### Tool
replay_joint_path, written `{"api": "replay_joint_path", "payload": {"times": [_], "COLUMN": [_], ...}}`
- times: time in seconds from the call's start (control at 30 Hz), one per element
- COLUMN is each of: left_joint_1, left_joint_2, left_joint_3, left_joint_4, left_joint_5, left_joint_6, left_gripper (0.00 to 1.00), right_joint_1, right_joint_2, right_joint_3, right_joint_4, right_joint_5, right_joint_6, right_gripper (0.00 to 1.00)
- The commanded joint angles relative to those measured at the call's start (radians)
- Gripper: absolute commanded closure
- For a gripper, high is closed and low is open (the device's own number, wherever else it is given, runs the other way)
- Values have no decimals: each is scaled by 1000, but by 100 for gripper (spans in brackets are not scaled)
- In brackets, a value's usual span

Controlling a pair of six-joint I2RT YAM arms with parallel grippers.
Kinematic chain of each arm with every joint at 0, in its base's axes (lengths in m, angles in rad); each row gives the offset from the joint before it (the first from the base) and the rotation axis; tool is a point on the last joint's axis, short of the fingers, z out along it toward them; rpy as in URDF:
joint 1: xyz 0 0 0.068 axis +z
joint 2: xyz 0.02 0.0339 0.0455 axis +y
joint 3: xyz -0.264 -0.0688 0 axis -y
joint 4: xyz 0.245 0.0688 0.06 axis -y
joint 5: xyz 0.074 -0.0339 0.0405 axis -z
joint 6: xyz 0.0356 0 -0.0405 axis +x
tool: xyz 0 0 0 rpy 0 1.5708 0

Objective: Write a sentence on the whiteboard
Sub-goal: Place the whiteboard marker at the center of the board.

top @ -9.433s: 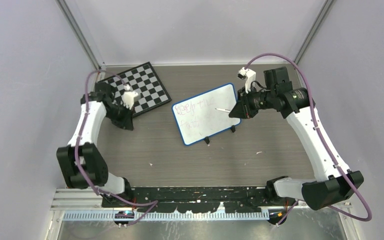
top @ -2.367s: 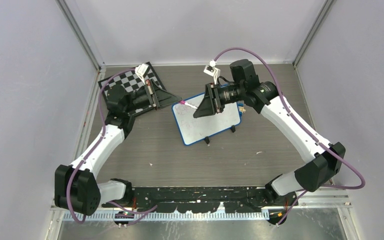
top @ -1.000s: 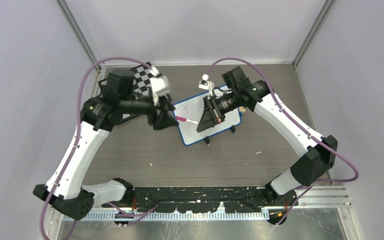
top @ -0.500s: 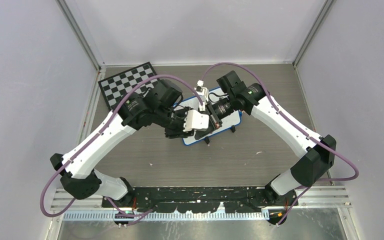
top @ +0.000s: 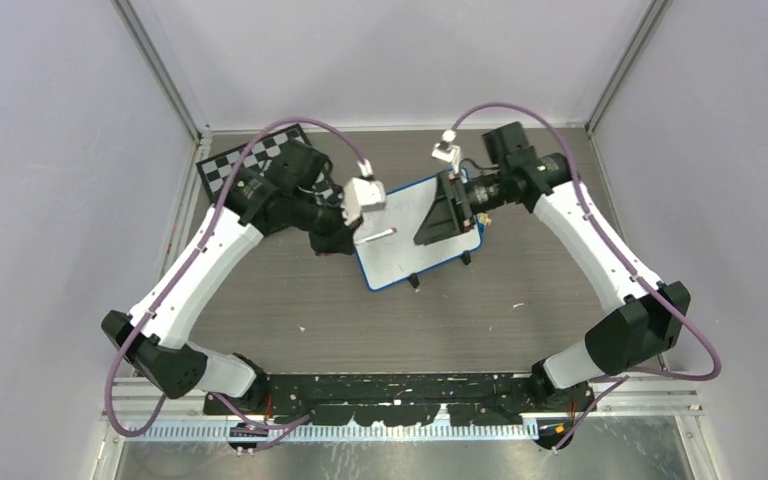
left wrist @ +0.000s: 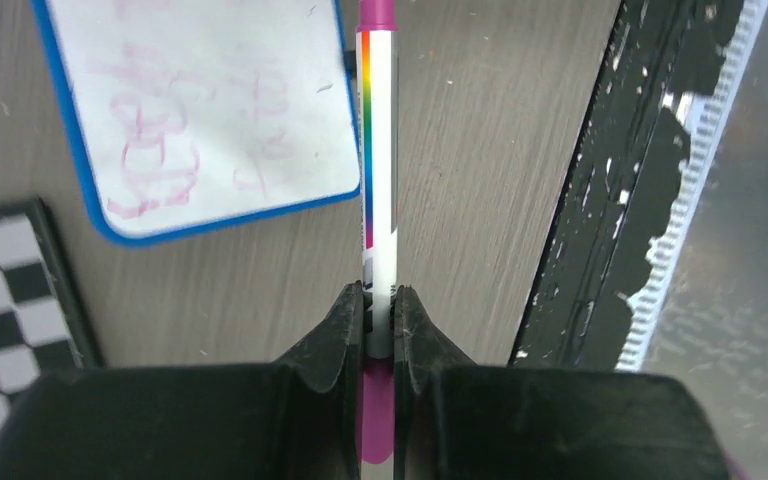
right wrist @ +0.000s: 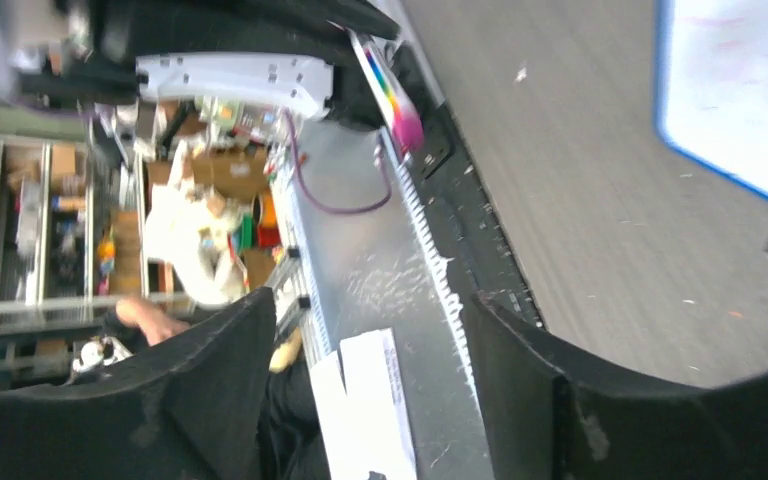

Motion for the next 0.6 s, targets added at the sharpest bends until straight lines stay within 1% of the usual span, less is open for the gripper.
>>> {"api": "replay_joint_path", "payload": {"times": [0.0,0.03,0.1,0.2,0.27,0.33,0.37,0.47,0.57], "left_joint_1": [205,282,399,576,680,733,740,745,745], "left_joint_2": [-63,-66,-57,-33,-17,-9,-12,-35,-32], "left_joint_3": [-85,-104,-133,-184,-221,-277,-323,-471,-593], "left_joint_4": [63,73,75,69,64,59,74,171,263], "left_joint_5": [179,193,217,260,260,224,195,96,41], "left_joint_6": [-158,-177,-184,-152,-118,-60,-41,-18,-14], "left_gripper": [100,100,100,100,100,100,100,100,100], "right_joint_1": [-168,-212,-294,-442,-518,-587,-621,-714,-772], "right_joint_2": [-70,-73,-72,-62,-56,-52,-50,-41,-28], "right_joint_3": [65,71,79,84,75,50,32,-36,-98], "right_joint_4": [-68,-89,-146,-267,-340,-389,-405,-408,-395], "right_joint_5": [-37,-37,-35,-22,1,44,65,123,165], "right_joint_6": [-72,-101,-164,-308,-407,-484,-517,-571,-609], "right_gripper": [24,23,22,21,20,19,19,18,17]}}
